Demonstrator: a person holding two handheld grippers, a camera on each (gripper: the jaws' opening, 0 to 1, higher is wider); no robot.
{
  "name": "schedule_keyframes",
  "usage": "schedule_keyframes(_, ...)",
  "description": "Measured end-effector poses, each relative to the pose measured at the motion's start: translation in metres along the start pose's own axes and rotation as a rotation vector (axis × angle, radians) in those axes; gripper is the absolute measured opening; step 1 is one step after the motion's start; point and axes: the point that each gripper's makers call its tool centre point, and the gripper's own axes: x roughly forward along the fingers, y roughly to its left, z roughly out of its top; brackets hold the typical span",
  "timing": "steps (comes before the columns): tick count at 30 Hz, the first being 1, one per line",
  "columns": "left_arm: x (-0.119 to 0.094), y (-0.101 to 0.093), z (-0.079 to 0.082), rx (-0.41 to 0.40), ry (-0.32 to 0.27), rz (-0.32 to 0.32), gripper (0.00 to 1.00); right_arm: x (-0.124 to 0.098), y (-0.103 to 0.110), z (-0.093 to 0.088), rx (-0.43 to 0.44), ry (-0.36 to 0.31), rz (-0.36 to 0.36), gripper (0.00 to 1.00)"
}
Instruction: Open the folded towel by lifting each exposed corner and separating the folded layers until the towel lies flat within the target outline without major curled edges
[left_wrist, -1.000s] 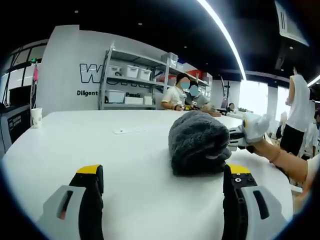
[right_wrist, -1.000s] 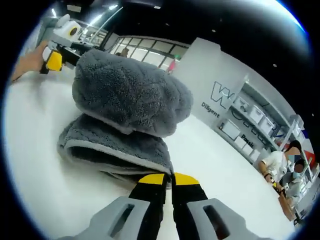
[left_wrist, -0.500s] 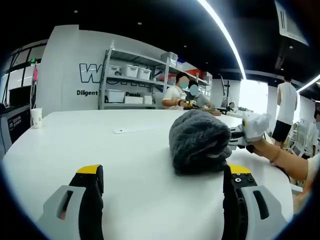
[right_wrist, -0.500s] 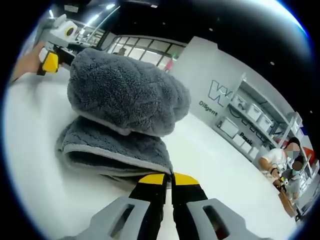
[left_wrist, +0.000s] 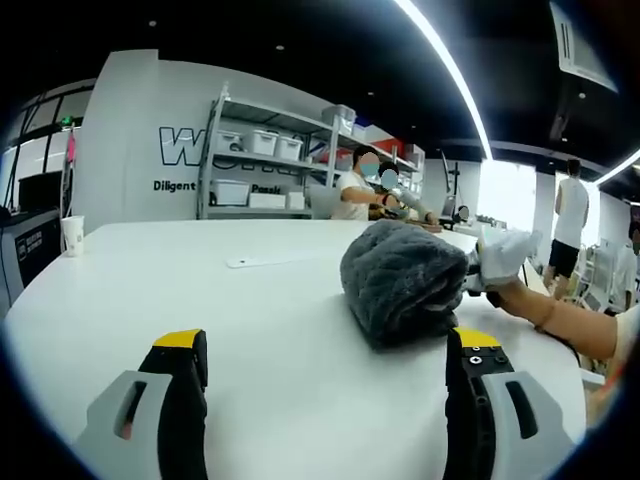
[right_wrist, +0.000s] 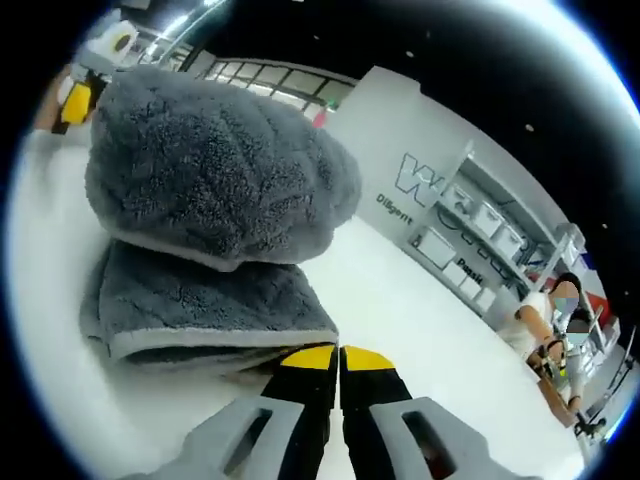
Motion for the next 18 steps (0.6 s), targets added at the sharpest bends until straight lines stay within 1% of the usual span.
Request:
schedule_keyframes(1,0.000,0.000,0.000,-0.002,-0.002,0.000,0.98,-0.003,-0.003,0.001,0.021,-0.004,-0.005,0.10)
schedule_keyframes(2,0.000,0.000,0.001,-0.003,-0.004,0.000,0.98,-0.010,-0.002,-0.001,0.061,0.002,0.005,0.18)
schedule_keyframes(3,0.000,0.001,0.001,-0.004,-0.004,0.001,0.98,-0.014,-0.002,-0.002,0.074,0.001,0.010,0.26)
schedule_keyframes(4,0.000,0.001,0.000,-0.005,-0.002,0.002,0.98,-0.017,-0.012,0.004,0.106,-0.020,0.002,0.31)
schedule_keyframes(5,0.000,0.001,0.000,-0.004,0.000,0.003,0.98,-0.020,-0.014,0.006,0.105,-0.028,0.005,0.34)
schedule_keyframes(7,0.001,0.000,-0.001,-0.002,0.006,0.001,0.98,-0.042,-0.006,0.006,0.115,-0.045,0.013,0.39)
schedule_keyframes(9,0.002,-0.001,-0.002,0.007,0.011,0.000,0.98,-0.051,-0.003,0.010,0.118,-0.061,0.031,0.45)
schedule_keyframes(10,0.002,-0.001,-0.002,0.008,0.012,0.000,0.98,-0.060,0.003,0.010,0.117,-0.067,0.042,0.50)
schedule_keyframes(12,0.002,-0.001,-0.002,0.007,0.012,0.000,0.98,-0.070,0.016,0.013,0.118,-0.077,0.070,0.62)
schedule_keyframes(13,0.001,-0.001,-0.002,0.007,0.011,0.001,0.98,-0.074,0.026,0.015,0.111,-0.083,0.097,0.65)
schedule_keyframes(15,0.001,0.000,-0.002,0.006,0.011,0.002,0.98,-0.075,0.039,0.021,0.116,-0.099,0.148,0.71)
schedule_keyframes(17,0.001,0.000,-0.002,0.004,0.009,0.003,0.98,-0.077,0.049,0.023,0.117,-0.099,0.179,0.76)
schedule_keyframes(18,0.001,0.000,-0.002,0.003,0.008,0.002,0.98,-0.074,0.048,0.022,0.117,-0.095,0.183,0.81)
